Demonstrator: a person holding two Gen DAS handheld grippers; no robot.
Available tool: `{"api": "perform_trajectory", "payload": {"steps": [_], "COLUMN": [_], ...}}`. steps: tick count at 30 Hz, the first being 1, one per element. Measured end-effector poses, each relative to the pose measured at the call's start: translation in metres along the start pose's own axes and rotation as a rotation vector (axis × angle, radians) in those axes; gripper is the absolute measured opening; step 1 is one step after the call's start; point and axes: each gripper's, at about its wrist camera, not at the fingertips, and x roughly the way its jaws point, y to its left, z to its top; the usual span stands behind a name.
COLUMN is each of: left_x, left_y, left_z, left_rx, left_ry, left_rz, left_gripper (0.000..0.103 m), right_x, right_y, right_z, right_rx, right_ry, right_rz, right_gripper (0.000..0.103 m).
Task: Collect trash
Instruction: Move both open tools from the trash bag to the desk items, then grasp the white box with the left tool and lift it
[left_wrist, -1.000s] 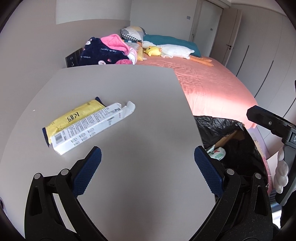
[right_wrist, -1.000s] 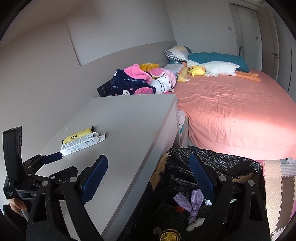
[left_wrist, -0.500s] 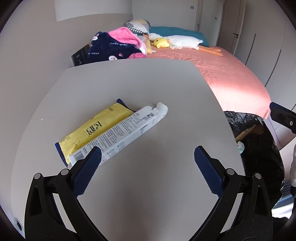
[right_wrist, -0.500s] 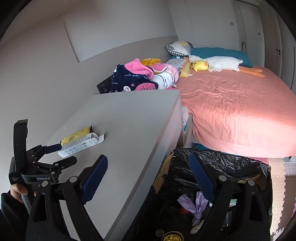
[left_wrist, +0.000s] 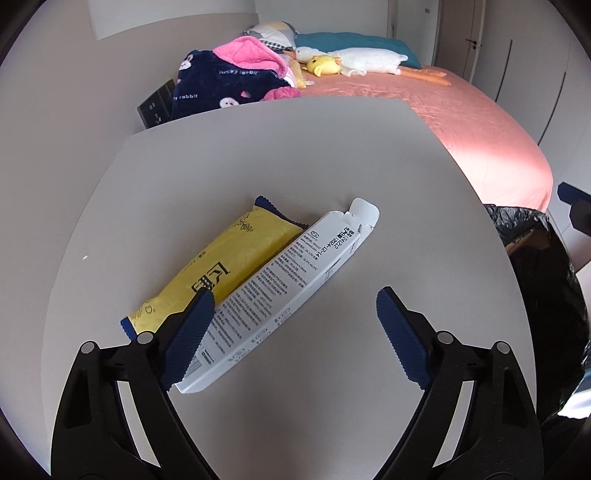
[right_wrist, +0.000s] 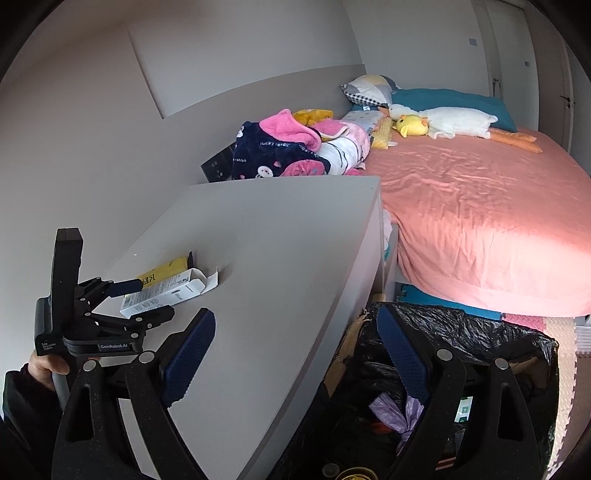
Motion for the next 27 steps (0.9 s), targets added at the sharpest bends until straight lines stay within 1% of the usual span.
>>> {"api": "perform_trajectory", "payload": {"steps": [5,8,9,10,11,12,15,21,23,25,26,27], "left_x": [0.016,0.018,0.017,0.016,0.016,0.016,0.017,0.017,0.016,0.014,0.013,0.011], "left_y": [0.000,0.001,0.001,0.001,0.000,-0.002,-0.007,-0.009,-0.011,-0.012,-0.011,-0.009], "left_z": [0.003,0.002,0.001,0.000,0.000,-0.001,-0.003,-0.002,-0.003,-0.004,-0.005,-0.006], "left_rx": [0.053,0.056,0.053,0.055,0.061,0.070,0.103,0.097,0.100,0.085,0.069,0.041], "left_ry": [0.051,0.045,0.036,0.028,0.025,0.021,0.010,0.011,0.001,-0.023,-0.032,-0.044], "left_rz": [0.029,0.030,0.025,0.021,0.013,0.017,0.048,0.021,0.023,0.035,0.038,0.040], "left_gripper": [0.079,0.076,0.074,0.064,0.058,0.054,0.052,0.052,0.048,0.038,0.035,0.028], "right_x": [0.011,0.018,0.021,0.023,0.025,0.028,0.038,0.054,0.058,0.061,0.062,0.064], "right_y": [0.014,0.020,0.022,0.024,0.026,0.029,0.036,0.046,0.049,0.051,0.052,0.053], "right_z": [0.007,0.011,0.012,0.013,0.013,0.014,0.017,0.025,0.027,0.028,0.029,0.029], "right_rx": [-0.027,-0.040,-0.046,-0.050,-0.054,-0.061,-0.075,-0.092,-0.094,-0.090,-0.086,-0.085], "right_ry": [0.007,0.015,0.019,0.022,0.025,0.031,0.044,0.062,0.062,0.063,0.064,0.067], "right_rz": [0.016,0.020,0.021,0.022,0.022,0.023,0.028,0.030,0.029,0.031,0.032,0.034], "right_gripper": [0.089,0.089,0.089,0.089,0.089,0.089,0.089,0.089,0.089,0.089,0.089,0.089]}}
